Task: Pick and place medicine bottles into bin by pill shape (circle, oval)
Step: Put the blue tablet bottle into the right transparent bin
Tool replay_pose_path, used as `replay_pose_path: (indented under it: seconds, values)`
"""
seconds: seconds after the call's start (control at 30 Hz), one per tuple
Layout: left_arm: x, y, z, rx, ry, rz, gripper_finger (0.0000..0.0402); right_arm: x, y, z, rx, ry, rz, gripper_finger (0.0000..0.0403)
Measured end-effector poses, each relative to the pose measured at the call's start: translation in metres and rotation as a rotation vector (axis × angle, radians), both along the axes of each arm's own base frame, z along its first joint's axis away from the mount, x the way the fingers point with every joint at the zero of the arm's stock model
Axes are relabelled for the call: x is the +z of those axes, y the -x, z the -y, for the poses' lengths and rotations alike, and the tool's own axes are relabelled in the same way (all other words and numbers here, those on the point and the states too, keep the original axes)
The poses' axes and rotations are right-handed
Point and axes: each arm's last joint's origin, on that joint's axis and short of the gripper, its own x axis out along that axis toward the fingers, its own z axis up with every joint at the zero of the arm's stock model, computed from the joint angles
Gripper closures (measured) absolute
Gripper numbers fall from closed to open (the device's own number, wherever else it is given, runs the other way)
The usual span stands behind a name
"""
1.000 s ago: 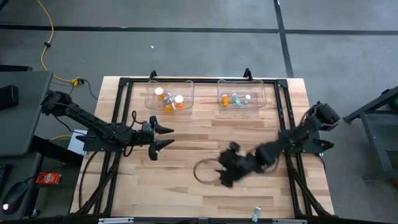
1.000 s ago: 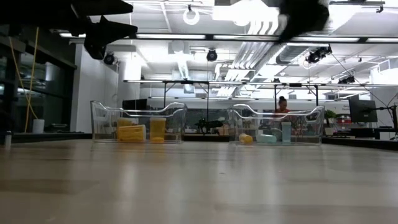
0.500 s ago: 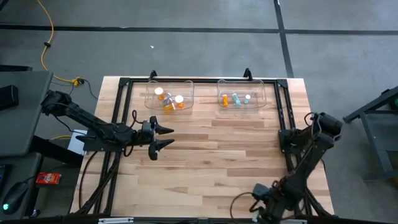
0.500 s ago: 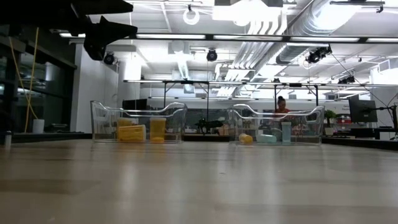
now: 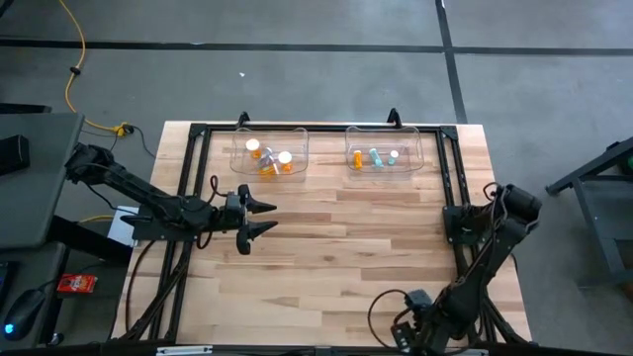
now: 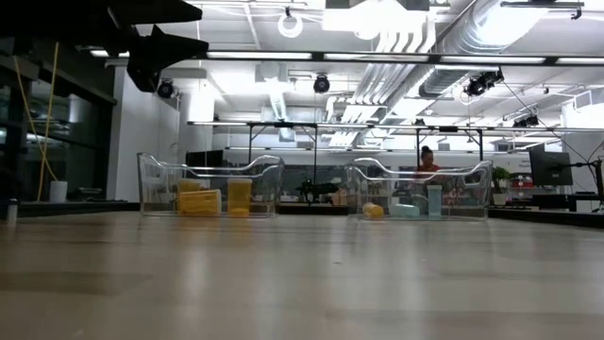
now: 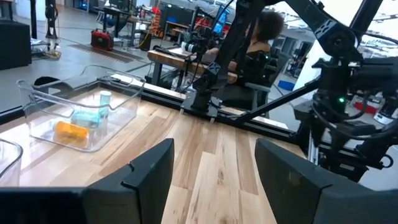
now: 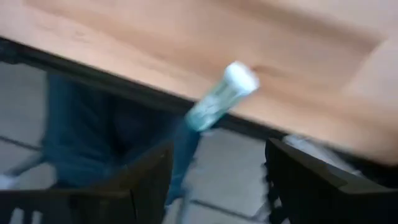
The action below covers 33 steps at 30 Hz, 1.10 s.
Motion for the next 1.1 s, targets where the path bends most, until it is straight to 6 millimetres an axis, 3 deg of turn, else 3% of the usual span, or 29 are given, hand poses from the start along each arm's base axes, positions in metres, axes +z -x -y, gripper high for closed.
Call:
replay_pose_path:
  seconds: [0.2,0.33,0.63,1.1]
  values:
    - [0.0,0.0,0.0,0.001,-0.04,-0.01,0.0188,-0.017,-0.014,-0.015,-0.093,-0.058,0.052,0.0155]
    - [0.0,0.0,0.0,0.001,-0.041,-0.01,0.0188,-0.034,-0.02,-0.016,-0.096,-0.04,-0.008,0.0155]
    - [0.0,0.0,0.0,0.002,-0.044,-0.011,0.0188,-0.042,-0.01,-0.01,-0.084,0.042,-0.149,0.0155]
    - [0.0,0.0,0.0,0.002,-0.043,-0.011,0.0188,-0.063,-0.011,-0.014,-0.085,0.092,-0.174,0.0155]
